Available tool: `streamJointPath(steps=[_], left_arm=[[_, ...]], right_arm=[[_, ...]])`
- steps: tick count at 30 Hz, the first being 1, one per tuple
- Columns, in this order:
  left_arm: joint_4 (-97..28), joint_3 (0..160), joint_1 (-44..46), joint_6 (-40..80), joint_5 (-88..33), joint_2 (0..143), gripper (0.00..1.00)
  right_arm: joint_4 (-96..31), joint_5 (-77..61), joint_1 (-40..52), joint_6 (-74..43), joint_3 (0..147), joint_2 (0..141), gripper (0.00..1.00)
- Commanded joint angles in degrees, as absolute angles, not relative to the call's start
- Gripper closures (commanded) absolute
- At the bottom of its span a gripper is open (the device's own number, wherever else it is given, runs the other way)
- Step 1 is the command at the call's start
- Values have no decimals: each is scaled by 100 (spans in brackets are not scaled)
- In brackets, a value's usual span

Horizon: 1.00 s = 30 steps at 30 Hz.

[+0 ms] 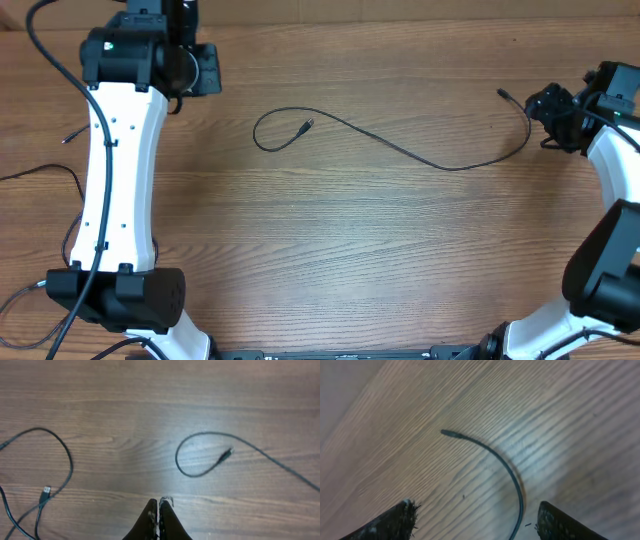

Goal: Untangle cables

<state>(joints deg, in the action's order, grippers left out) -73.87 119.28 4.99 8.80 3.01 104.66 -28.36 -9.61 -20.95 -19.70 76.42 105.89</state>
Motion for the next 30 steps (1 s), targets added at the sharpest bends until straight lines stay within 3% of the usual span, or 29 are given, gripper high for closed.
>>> streamJointPath(steps=[1,19,22,23,26,30], left_arm=[[-7507,11924,683,814,290,10479,96],[-7516,11924,1107,943,270,10479,88],[-7518,11924,1107,943,180,10479,87],[-7516,11924,1107,943,180,10488,87],[-7518,11924,1107,943,163,10495,86],[-7518,11924,1107,943,139,10495,86]], right_arm=[[-2648,-891,-2062,-1601,7612,10978,23],[-2477,-906,-1817,-1557,7612,11961,32],[-2534,-902,-1566,-1444,7612,12132,38],[-2539,-899,-1387,-1444,7612,12223,50],[-2541,-904,-1103,-1479,7612,12311,71],[-2587,-1052,-646,-1538,7614,12322,80]])
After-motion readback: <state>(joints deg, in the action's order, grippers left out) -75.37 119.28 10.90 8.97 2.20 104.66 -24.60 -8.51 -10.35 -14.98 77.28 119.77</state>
